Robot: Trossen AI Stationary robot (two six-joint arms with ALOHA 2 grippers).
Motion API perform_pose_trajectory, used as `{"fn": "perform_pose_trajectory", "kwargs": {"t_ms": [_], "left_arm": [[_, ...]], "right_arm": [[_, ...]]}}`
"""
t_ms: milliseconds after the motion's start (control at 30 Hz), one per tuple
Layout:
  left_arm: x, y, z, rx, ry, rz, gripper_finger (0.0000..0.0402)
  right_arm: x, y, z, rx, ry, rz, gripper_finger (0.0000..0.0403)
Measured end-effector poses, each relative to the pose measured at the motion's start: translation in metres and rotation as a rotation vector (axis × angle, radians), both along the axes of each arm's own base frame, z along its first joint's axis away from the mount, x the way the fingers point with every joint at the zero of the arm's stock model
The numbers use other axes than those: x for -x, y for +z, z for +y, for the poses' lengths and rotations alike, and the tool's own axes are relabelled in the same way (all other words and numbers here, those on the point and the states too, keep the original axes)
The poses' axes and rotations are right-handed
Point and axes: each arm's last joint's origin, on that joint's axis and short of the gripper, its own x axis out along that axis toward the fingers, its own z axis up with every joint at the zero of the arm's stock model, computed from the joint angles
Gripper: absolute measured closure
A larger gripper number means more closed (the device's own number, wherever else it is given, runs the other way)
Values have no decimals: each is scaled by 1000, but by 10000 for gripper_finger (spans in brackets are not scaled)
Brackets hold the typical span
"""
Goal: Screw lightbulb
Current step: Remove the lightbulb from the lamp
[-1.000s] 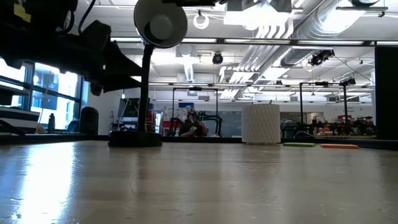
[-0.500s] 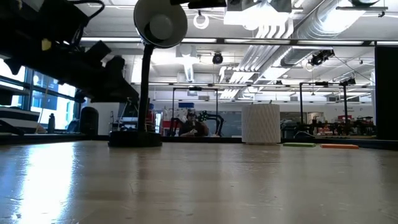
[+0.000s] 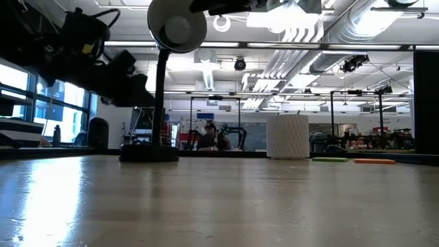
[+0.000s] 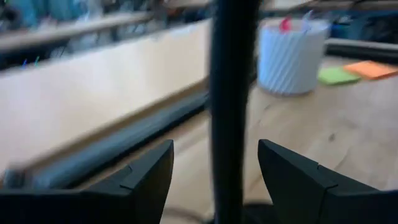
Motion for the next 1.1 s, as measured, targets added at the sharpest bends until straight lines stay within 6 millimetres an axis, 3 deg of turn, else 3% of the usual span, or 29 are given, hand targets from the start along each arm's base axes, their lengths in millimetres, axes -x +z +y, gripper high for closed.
{"fn": "perform_pose_trajectory", "kwargs": {"t_ms": [133, 367, 533, 833, 1100], "left_arm": [[-1, 10, 6, -85, -43, -47, 173], [0, 14, 10, -82, -104, -96, 185], [-2, 14, 6, -57, -144, -117, 235], [-5, 14, -4, -14, -154, -157, 366], [-10, 14, -25, 37, -227, -194, 369]], "right_arm": [[0, 0, 0, -6, -1, -3, 119], [0, -1, 0, -6, 1, 2, 119], [0, -1, 0, -12, 23, 10, 119], [-1, -2, 2, -35, 62, 10, 119], [3, -2, 18, -7, 98, 25, 119]]}}
